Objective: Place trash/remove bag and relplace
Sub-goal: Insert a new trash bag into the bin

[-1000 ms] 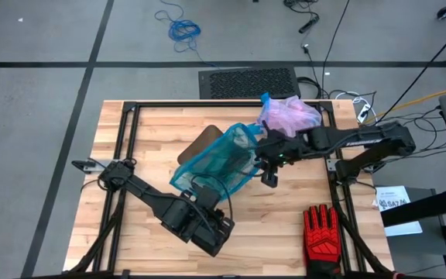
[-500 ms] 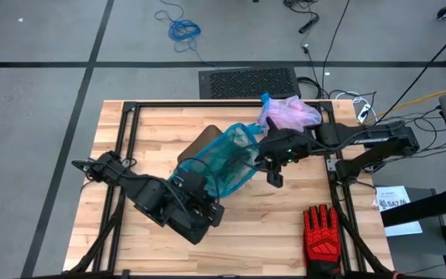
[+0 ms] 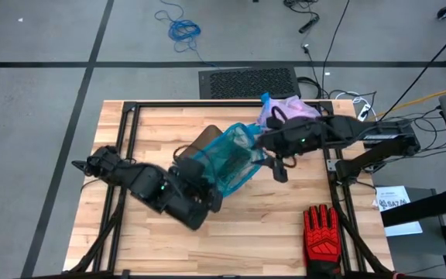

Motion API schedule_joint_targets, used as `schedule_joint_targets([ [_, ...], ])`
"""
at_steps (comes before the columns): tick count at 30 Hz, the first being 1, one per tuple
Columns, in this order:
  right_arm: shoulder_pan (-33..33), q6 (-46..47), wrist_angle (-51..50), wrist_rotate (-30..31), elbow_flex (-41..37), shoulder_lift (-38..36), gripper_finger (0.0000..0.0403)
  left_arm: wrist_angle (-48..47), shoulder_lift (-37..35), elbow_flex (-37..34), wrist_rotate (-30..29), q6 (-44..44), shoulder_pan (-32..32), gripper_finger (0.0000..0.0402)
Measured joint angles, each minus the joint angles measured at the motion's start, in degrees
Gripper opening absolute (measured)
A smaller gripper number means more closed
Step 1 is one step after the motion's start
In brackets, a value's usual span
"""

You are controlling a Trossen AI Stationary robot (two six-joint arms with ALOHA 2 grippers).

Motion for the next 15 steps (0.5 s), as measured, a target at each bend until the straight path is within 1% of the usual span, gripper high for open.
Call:
schedule_joint_targets([
  [3, -1.01, -6.71, 4.31, -0.17, 1.13, 0.27, 0.0189, -0.02, -0.22, -0.21, 0.32, 0.06, 2.47, 0.0146],
  [5, -3.12, -7.39, 6.12, -1.47, 1.13, 0.89, 0.0172, 0.04, -0.11, -0.26, 0.78, 0.09, 4.07, 0.0137],
  [8, -7.03, -7.32, 6.79, -5.34, 1.07, 2.73, 0.0127, 0.01, -0.13, -0.29, 1.38, 1.37, 6.09, 0.0105],
  [12, -10.52, -9.43, 8.10, -6.02, 1.03, 4.23, 0.0049, 0.06, -0.13, -0.29, 2.52, 7.55, 8.58, 0.0025],
  [14, -11.93, -11.19, 8.29, -6.05, 1.03, 4.70, 0.0015, -0.01, -0.38, -0.29, 3.30, 10.66, 9.85, 0.0009],
  [15, -12.51, -11.76, 8.59, -6.03, 1.02, 4.89, 0.0008, 0.09, -0.47, -0.29, 4.02, 12.31, 10.52, 0.0005],
])
